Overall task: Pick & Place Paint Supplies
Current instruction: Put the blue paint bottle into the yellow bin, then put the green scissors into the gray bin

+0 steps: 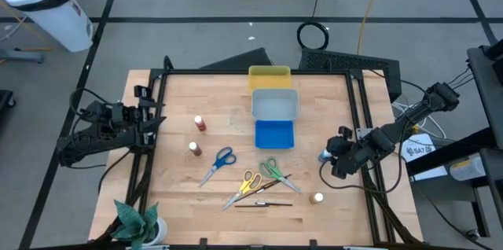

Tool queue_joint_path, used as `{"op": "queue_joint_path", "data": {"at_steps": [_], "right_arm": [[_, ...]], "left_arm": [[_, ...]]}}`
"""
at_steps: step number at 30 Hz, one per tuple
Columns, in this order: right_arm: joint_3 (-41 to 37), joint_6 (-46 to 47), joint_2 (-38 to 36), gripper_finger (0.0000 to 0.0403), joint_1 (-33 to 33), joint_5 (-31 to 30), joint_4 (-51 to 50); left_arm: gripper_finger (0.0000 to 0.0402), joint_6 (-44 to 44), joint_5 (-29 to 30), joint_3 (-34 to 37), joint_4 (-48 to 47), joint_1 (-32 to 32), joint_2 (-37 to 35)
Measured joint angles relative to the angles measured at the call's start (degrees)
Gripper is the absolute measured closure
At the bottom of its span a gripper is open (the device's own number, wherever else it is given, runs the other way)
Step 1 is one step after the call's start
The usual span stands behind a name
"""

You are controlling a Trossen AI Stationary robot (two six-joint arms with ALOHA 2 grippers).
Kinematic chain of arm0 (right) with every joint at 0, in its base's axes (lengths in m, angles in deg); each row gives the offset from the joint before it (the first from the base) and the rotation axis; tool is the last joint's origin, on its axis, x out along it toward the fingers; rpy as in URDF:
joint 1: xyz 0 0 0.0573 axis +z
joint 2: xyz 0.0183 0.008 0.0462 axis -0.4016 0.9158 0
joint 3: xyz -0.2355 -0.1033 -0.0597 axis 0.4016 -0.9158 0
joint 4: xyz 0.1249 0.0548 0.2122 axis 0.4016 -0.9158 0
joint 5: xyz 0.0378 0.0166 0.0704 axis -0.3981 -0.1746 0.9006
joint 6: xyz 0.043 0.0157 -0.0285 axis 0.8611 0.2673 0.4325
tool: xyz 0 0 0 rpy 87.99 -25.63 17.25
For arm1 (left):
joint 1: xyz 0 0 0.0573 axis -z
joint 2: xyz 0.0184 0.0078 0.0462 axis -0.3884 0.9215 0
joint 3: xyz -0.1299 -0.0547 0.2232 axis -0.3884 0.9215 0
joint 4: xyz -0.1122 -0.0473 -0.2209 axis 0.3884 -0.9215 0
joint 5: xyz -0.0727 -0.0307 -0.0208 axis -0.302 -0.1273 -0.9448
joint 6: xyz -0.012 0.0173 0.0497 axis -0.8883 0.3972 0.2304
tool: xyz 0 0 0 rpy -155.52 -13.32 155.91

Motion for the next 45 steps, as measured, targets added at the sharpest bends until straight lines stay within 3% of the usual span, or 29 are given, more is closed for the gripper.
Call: {"op": "queue_joint_path", "data": {"at_steps": [10, 21, 27, 34, 38, 45], "right_arm": [[0.0, -11.3, 0.0, 0.0218, 0.0, 0.0, 13.6], [0.0, -14.0, 0.0, 0.0225, 0.0, -0.2, 15.9], [0.0, -16.5, 1.2, 0.0227, 0.0, 0.2, 29.6], [0.8, -25.0, 12.5, 0.0224, 0.4, 8.8, 52.3], [6.0, -27.1, 22.2, 0.0215, 0.4, 9.1, 49.9], [16.8, -23.2, 37.5, 0.0201, -0.7, 9.1, 34.8]], "left_arm": [[0.022, 0.0, 0.0, 0.0, 0.0, 0.0, 0.0], [0.022, 0.0, 0.0, 0.0, 0.0, 0.0, 0.0], [0.022, 0.0, 0.0, 0.0, 0.0, 0.0, 0.0], [0.022, 0.0, 0.0, 0.0, 0.0, 0.0, 0.0], [0.022, 0.0, 0.0, 0.0, 0.0, 0.0, 0.0], [0.022, 0.0, 0.0, 0.0, 0.0, 0.0, 0.0]]}}
